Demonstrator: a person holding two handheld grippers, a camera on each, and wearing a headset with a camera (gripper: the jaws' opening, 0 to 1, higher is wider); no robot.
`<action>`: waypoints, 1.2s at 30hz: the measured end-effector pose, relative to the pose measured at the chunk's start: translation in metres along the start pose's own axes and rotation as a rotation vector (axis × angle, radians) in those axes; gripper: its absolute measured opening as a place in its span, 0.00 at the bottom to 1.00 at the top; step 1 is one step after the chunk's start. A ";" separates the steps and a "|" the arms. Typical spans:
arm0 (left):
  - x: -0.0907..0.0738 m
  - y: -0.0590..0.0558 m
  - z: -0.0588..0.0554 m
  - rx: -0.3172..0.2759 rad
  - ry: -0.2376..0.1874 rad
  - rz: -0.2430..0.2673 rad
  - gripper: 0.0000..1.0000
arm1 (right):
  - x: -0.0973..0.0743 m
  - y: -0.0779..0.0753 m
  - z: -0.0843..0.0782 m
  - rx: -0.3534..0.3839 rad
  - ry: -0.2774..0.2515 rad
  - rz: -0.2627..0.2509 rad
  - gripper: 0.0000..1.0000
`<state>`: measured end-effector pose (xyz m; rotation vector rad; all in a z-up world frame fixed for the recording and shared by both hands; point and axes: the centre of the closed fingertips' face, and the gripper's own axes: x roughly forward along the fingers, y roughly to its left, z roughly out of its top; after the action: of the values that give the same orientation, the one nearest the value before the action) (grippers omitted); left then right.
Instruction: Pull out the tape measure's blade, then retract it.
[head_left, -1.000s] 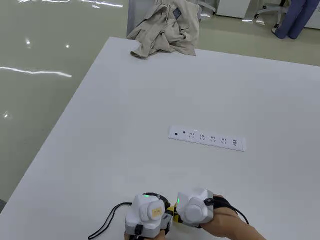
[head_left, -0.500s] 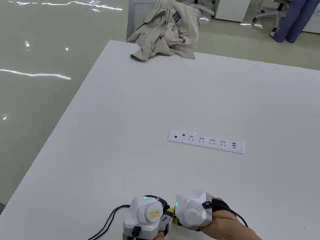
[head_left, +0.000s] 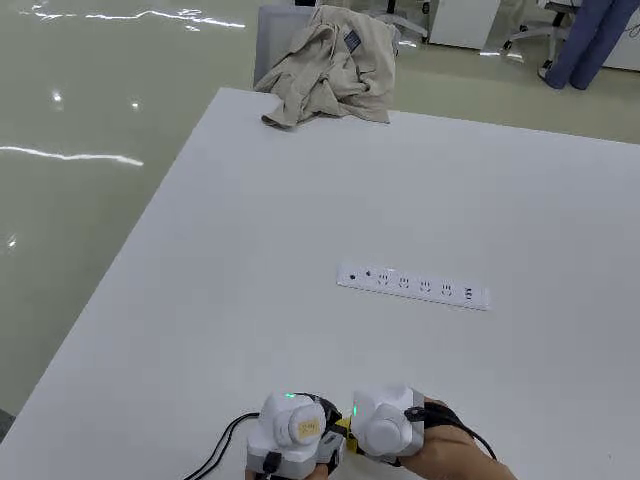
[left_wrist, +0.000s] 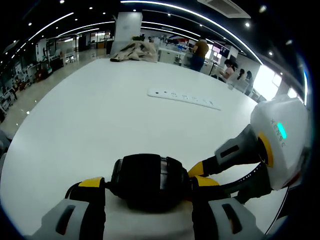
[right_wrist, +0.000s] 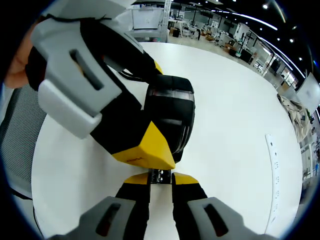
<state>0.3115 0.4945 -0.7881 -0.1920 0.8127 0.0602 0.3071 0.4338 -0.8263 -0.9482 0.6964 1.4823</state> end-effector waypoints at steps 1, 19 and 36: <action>0.000 0.000 -0.001 0.000 0.004 -0.001 0.68 | 0.000 0.000 0.000 0.007 0.000 -0.003 0.17; -0.009 0.000 -0.006 0.002 0.004 -0.037 0.73 | -0.013 -0.009 0.002 0.197 -0.072 -0.094 0.27; -0.020 0.005 -0.007 0.009 -0.032 -0.078 0.80 | -0.028 0.006 0.010 0.385 -0.149 -0.163 0.38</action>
<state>0.2925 0.4988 -0.7789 -0.2132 0.7730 -0.0138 0.2989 0.4272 -0.7973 -0.5785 0.7438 1.2053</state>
